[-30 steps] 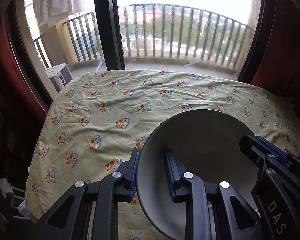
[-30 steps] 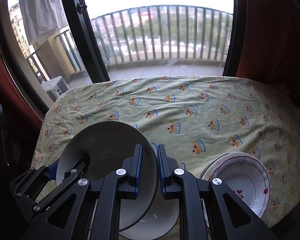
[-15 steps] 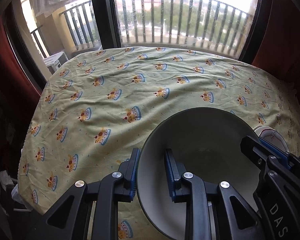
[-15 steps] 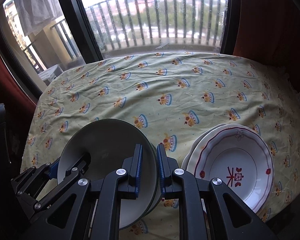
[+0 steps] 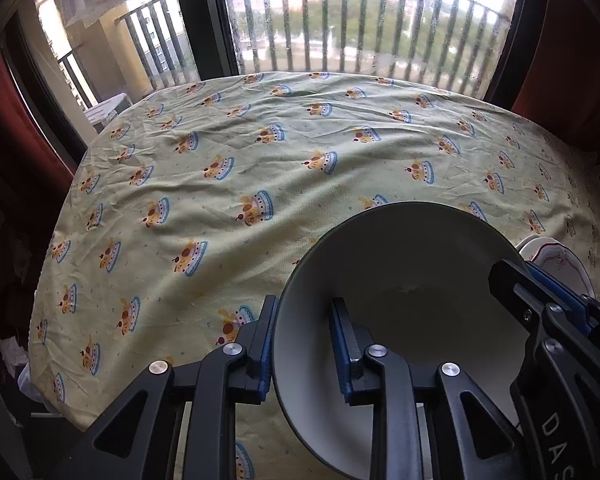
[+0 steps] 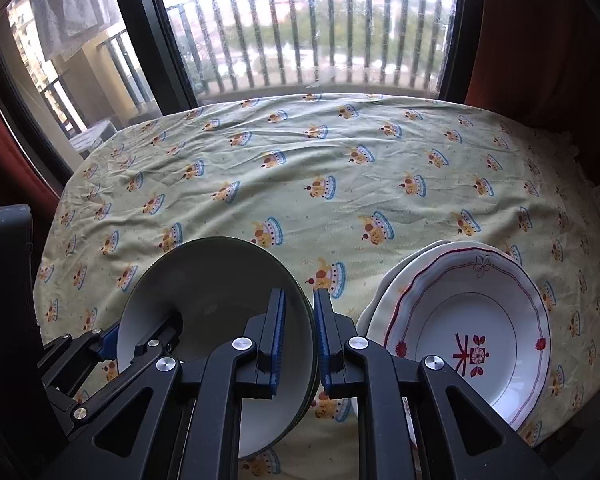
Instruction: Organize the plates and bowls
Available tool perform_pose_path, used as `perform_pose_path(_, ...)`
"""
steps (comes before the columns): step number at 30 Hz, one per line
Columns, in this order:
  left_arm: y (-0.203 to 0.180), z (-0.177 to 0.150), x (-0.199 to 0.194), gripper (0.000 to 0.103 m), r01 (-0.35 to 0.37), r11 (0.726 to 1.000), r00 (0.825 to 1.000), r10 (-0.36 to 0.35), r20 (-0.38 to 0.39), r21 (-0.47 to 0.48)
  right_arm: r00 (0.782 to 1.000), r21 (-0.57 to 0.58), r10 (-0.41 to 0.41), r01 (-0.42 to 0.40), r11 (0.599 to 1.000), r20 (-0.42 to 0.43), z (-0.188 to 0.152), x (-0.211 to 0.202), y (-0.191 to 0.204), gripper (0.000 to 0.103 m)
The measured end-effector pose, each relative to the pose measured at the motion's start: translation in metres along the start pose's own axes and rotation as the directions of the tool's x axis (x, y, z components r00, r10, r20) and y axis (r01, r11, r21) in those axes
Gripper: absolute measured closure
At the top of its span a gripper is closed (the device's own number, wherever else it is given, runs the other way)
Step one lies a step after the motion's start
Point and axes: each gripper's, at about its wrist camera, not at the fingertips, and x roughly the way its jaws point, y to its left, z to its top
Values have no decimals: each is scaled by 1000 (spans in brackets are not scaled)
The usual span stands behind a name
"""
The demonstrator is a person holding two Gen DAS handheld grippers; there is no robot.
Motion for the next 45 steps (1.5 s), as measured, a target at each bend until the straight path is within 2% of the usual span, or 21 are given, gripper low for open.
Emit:
perform_pose_path(6,-2,0,0,78,-17,999,1000,17,5,28,1000,7,24,-24,1000,15,0,3,-4,85)
perform_pose_path(10,-4,-3,1,77,-27,998,1000,27,5,52,999,6,38,-38,999,15,-4,8,-4,79)
perform_pose_path(12,-4,-5,1,75,-26,998,1000,26,6,59,998,28,68,-67,997,-18,-6,14,-6,65)
perform_pose_path(13,-4,-5,1,72,-17,998,1000,17,4,60,997,31,74,-73,997,-22,-7,16,-6,61)
perform_pose_path(15,-2,-7,3,64,40,998,999,-39,-21,48,997,22,70,-70,997,-27,-8,15,-5,45)
perform_pose_path(17,1,-8,5,63,71,997,996,-69,-51,40,998,10,61,-61,998,-30,-8,15,-4,36)
perform_pose_path(19,2,-9,6,61,74,996,996,-72,-60,39,997,6,69,-68,998,-47,-8,17,-3,35)
perform_pose_path(21,6,-8,6,51,71,997,996,-69,-62,40,994,24,82,-81,996,-75,-8,21,-4,35)
perform_pose_path(24,12,-6,9,45,86,996,994,-84,-71,34,992,57,80,-75,996,-95,-8,28,-5,35)
perform_pose_path(29,15,-2,21,44,156,987,983,-152,-107,27,994,68,27,-20,997,-104,-6,30,-7,35)
perform_pose_path(37,9,6,34,44,306,950,943,-294,-156,58,985,127,-70,91,988,-160,-4,30,-8,35)
perform_pose_path(42,13,5,39,44,365,929,922,-352,-161,57,979,114,-108,129,985,-171,-4,28,2,35)
perform_pose_path(45,16,5,42,43,405,913,902,-392,-182,44,977,121,-118,141,983,-178,-5,28,5,35)
